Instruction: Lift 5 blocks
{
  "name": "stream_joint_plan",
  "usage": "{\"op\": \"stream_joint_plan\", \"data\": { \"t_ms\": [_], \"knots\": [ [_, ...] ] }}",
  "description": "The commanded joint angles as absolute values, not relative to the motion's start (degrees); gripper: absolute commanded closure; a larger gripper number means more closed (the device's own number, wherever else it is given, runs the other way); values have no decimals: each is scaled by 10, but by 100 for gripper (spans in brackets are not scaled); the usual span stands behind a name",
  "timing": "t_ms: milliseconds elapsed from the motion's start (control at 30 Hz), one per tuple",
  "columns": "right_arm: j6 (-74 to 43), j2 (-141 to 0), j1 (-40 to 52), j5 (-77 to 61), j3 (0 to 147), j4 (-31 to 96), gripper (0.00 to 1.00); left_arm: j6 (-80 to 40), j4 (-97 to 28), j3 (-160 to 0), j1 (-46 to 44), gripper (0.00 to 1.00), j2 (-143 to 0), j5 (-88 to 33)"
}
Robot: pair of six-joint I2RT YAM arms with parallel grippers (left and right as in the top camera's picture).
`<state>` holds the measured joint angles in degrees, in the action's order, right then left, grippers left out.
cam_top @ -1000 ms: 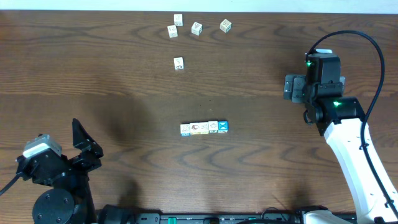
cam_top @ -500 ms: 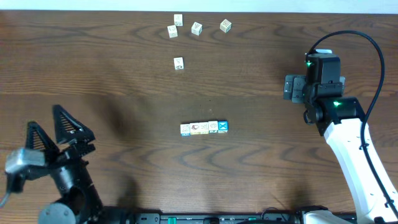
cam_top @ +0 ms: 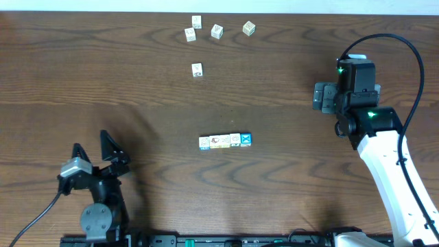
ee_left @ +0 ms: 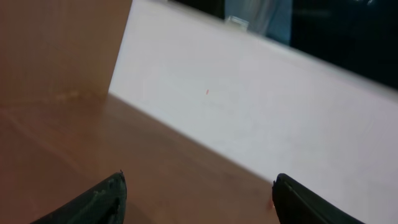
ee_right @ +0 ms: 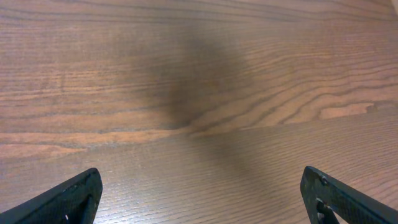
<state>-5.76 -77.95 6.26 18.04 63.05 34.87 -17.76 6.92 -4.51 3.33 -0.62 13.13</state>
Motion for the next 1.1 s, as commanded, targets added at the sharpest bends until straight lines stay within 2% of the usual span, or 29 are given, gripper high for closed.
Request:
{"op": "stream_joint_plan", "data": {
  "t_ms": [0,200,300,933,1067],
  "knots": [
    [-53,-779,61,190,639,347,1,-182,63,-11,37,24,-1,124],
    [-53,-779,61,190,639,347,1,-208,-40,-2,37,24,-1,124],
    [-53,-779,61,190,639,347,1,-182,-38,-3,37,24,-1,94],
    [-53,-779,61,190,639,347,1,-183,-34,-3,37,24,-3,95],
    [-53,-716,63,190,633,369,1,-183,-34,-3,37,24,-3,95]
  ]
}}
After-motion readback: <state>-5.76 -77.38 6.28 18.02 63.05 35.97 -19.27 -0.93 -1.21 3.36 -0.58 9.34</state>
